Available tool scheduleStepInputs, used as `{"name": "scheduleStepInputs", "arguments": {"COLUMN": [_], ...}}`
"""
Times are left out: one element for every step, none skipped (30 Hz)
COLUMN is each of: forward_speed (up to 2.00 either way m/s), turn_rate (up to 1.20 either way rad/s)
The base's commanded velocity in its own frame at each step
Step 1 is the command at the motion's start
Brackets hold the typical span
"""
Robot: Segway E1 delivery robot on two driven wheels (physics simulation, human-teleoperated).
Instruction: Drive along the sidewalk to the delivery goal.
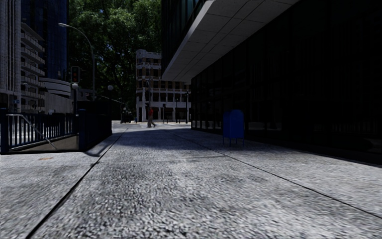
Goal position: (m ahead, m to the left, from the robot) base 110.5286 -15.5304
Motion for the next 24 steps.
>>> {"name": "scheduleStepInputs", "arguments": {"forward_speed": [2.00,2.00,2.00,2.00,2.00,2.00,2.00,2.00,2.00,2.00,2.00,2.00,2.00,2.00,2.00,2.00,2.00,2.00,2.00,2.00,2.00,2.00,2.00,2.00], "turn_rate": [0.00,0.00,0.00,0.00,0.00,0.00,0.00,0.00,0.00,0.00,0.00,0.00,0.00,0.00,0.00,0.00,0.00,0.00,0.00,0.00,0.00,0.00,0.00,0.00]}}
